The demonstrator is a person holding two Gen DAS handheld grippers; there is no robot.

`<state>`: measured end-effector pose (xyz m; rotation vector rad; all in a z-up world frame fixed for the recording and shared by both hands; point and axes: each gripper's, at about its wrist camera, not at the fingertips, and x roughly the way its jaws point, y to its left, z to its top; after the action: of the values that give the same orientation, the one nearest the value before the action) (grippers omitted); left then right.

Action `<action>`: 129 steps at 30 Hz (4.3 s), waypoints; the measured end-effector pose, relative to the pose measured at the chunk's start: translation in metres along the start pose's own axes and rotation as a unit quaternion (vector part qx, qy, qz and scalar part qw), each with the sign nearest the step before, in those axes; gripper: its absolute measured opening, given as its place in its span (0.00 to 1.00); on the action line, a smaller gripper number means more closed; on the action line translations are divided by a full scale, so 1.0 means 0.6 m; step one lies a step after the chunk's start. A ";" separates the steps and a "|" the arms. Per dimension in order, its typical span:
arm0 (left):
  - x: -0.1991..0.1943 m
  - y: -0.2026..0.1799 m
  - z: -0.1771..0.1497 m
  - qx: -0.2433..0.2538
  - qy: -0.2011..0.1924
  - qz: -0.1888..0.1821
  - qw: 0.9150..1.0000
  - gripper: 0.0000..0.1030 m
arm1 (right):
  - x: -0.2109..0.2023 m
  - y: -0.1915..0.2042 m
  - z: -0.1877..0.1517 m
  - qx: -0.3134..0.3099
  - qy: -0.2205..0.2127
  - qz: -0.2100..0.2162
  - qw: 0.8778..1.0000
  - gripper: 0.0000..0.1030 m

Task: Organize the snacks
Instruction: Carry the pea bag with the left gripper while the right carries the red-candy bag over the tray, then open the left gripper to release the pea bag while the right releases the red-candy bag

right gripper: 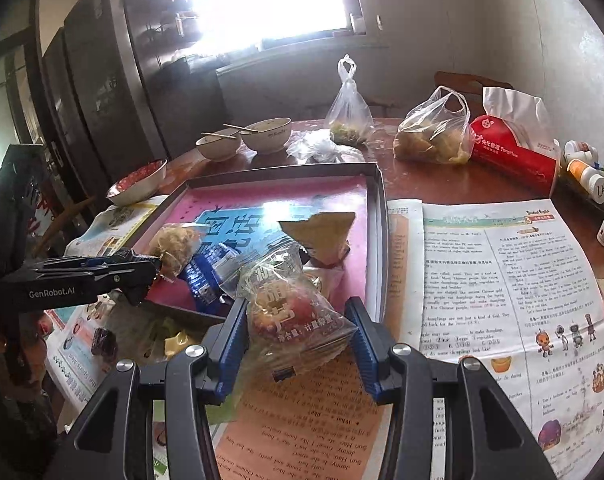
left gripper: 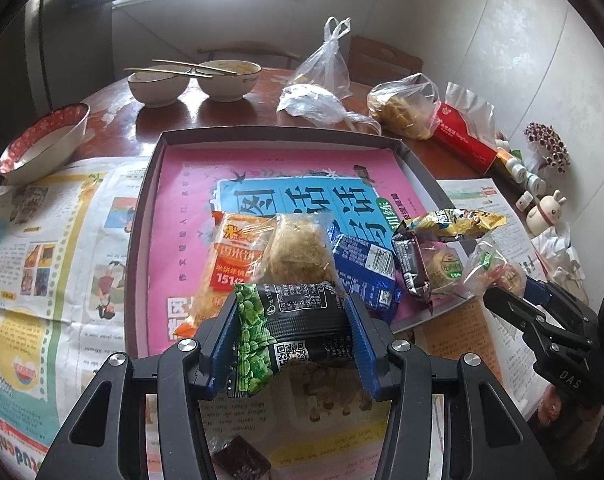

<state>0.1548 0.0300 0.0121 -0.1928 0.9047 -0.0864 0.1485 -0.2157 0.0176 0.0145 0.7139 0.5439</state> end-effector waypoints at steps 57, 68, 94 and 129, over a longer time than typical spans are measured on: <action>0.057 -0.012 0.023 0.014 0.029 -0.004 0.999 0.51 | 0.084 0.025 0.052 0.013 0.021 0.019 1.000 0.48; 0.057 -0.011 0.022 0.013 0.029 -0.006 0.999 0.51 | 0.090 0.025 0.051 0.014 0.024 0.007 1.000 0.48; 0.060 -0.005 0.021 0.007 0.031 -0.008 0.999 0.52 | 0.089 0.009 0.047 0.030 0.025 -0.011 0.999 0.54; 0.053 0.001 0.023 -0.002 0.029 -0.002 1.000 0.54 | 0.052 0.012 0.050 0.025 -0.001 -0.012 1.000 0.61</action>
<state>0.1852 0.0273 -0.0040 -0.1964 0.9634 -0.0934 0.1830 -0.1895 0.0224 0.0526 0.7243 0.5035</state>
